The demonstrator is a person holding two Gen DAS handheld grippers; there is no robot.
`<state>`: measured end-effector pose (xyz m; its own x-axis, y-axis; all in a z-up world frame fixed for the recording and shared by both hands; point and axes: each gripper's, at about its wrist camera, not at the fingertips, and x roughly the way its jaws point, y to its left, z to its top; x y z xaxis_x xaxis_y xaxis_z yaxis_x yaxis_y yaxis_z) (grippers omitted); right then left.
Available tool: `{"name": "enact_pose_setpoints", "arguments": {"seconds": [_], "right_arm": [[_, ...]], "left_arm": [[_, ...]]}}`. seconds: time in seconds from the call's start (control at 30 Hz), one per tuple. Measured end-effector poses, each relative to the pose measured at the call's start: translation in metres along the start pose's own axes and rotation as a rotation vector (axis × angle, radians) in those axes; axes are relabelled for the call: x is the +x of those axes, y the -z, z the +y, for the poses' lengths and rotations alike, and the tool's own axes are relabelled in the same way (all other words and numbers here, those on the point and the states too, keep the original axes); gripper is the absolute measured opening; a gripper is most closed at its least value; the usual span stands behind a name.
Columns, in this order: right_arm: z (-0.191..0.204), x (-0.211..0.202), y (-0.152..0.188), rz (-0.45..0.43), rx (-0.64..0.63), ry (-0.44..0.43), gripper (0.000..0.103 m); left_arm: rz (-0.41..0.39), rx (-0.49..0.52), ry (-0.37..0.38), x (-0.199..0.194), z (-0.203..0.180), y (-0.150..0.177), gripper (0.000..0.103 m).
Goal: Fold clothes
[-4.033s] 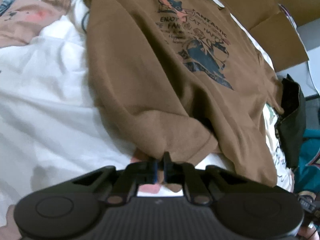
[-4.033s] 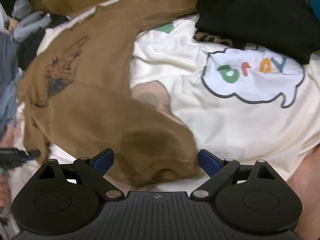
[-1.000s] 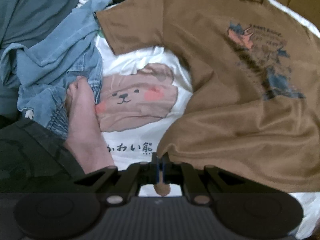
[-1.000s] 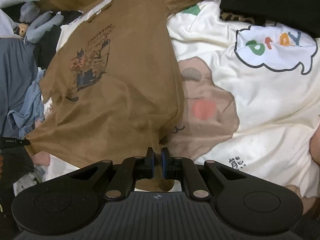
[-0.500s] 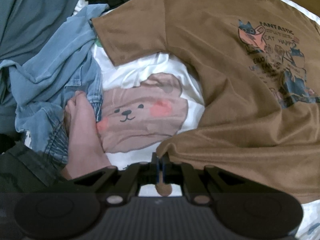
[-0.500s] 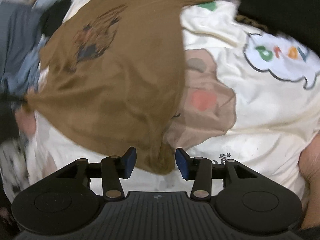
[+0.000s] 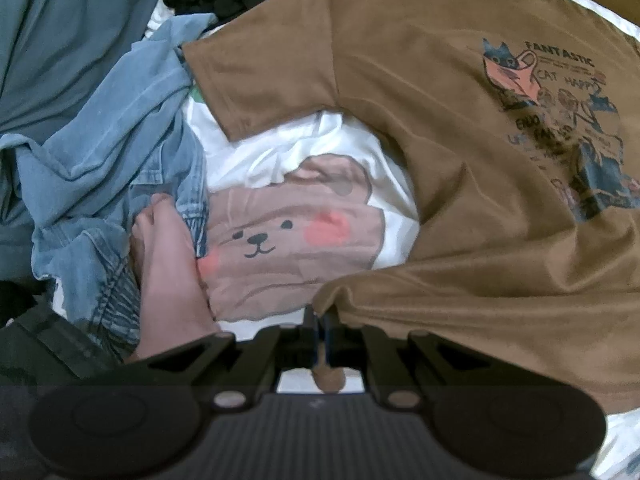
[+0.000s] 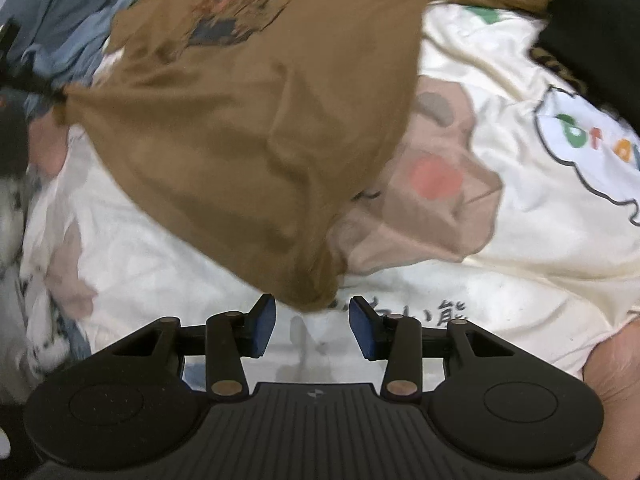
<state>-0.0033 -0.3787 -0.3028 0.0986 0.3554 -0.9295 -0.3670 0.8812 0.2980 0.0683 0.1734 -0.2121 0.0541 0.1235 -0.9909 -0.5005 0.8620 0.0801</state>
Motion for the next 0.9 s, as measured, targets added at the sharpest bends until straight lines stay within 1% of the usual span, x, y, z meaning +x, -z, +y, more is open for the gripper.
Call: {"name": "enact_pose_setpoints", "arguments": {"seconds": [0.07,0.13,0.2,0.33,0.47,0.63,0.7,0.73,0.77,0.8,0.9], "right_arm": [[0.000,0.002,0.000,-0.007,-0.001,0.009,0.049],[0.001,0.006,0.000,-0.017,-0.020,0.012,0.045],[0.006,0.011,-0.002,-0.021,-0.057,0.020,0.039],[0.008,0.020,-0.008,-0.047,-0.100,0.044,0.039],[0.005,0.027,-0.013,-0.088,-0.088,0.048,0.039],[0.004,0.041,-0.011,-0.063,-0.097,0.039,0.038],[0.006,0.044,-0.010,-0.055,-0.103,0.030,0.018],[0.006,0.043,-0.010,-0.054,-0.099,0.022,0.014],[0.006,0.040,-0.011,-0.060,-0.095,0.013,0.008],[0.007,0.037,-0.011,-0.065,-0.091,0.004,0.005],[0.008,0.026,-0.012,-0.067,-0.057,-0.024,0.004]], "left_arm": [[0.001,0.000,-0.002,0.002,0.000,-0.002,0.003],[0.003,0.006,-0.006,0.004,0.000,-0.003,0.003],[0.003,0.012,-0.010,0.005,-0.001,-0.003,0.003],[0.006,0.023,-0.013,0.008,-0.001,-0.004,0.003],[0.010,0.026,-0.013,0.012,-0.001,-0.003,0.003],[0.014,0.028,-0.012,0.016,-0.003,-0.001,0.003],[0.013,0.027,-0.009,0.015,-0.003,0.000,0.003],[0.013,0.025,-0.006,0.015,-0.002,0.001,0.003],[0.014,0.023,-0.005,0.013,-0.001,0.002,0.003],[0.015,0.021,-0.003,0.011,0.000,0.004,0.003],[0.019,0.005,0.002,0.002,0.002,0.010,0.003]]}}
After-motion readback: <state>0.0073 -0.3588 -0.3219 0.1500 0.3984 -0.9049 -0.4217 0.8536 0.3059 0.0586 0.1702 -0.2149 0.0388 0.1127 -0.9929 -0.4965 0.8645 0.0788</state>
